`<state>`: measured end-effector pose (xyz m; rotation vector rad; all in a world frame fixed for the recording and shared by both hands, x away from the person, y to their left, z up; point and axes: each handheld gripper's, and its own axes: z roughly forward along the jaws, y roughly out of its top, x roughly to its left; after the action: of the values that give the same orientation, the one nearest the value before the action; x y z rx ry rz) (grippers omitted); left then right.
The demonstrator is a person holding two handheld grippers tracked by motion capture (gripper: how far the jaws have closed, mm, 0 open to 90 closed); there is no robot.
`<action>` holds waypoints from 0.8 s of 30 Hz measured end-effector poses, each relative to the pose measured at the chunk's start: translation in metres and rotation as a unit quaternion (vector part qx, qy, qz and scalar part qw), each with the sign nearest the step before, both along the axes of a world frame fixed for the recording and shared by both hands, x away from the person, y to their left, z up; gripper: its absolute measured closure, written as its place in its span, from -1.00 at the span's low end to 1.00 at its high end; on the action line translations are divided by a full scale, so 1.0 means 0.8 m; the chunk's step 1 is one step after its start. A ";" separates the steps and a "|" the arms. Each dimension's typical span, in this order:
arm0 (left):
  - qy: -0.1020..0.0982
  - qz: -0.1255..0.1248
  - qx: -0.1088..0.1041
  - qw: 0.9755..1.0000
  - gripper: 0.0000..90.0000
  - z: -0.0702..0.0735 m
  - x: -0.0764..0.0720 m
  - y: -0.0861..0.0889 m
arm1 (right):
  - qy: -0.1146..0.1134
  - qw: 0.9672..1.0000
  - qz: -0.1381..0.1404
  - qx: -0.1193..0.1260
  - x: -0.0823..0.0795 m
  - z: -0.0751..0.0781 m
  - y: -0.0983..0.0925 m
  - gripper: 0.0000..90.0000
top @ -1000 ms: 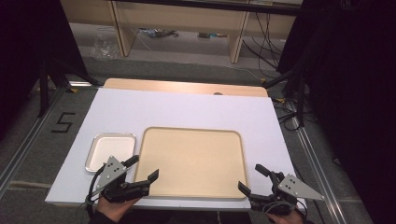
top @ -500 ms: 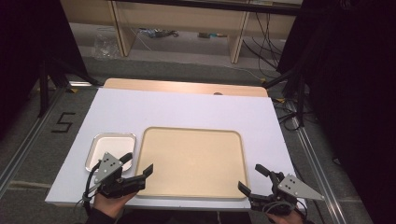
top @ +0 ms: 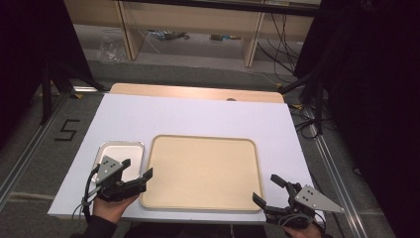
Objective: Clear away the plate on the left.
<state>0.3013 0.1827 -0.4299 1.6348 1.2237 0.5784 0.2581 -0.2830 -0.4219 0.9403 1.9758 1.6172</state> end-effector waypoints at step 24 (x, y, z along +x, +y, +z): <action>0.029 0.027 -0.001 0.999 -0.59 -0.006 0.020 0.032 | -0.002 1.000 0.001 0.001 0.000 0.000 0.000 -0.66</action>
<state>0.3173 0.2083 -0.4346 1.6317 1.3145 0.5665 0.2583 -0.2828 -0.4221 0.9357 1.9739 1.6220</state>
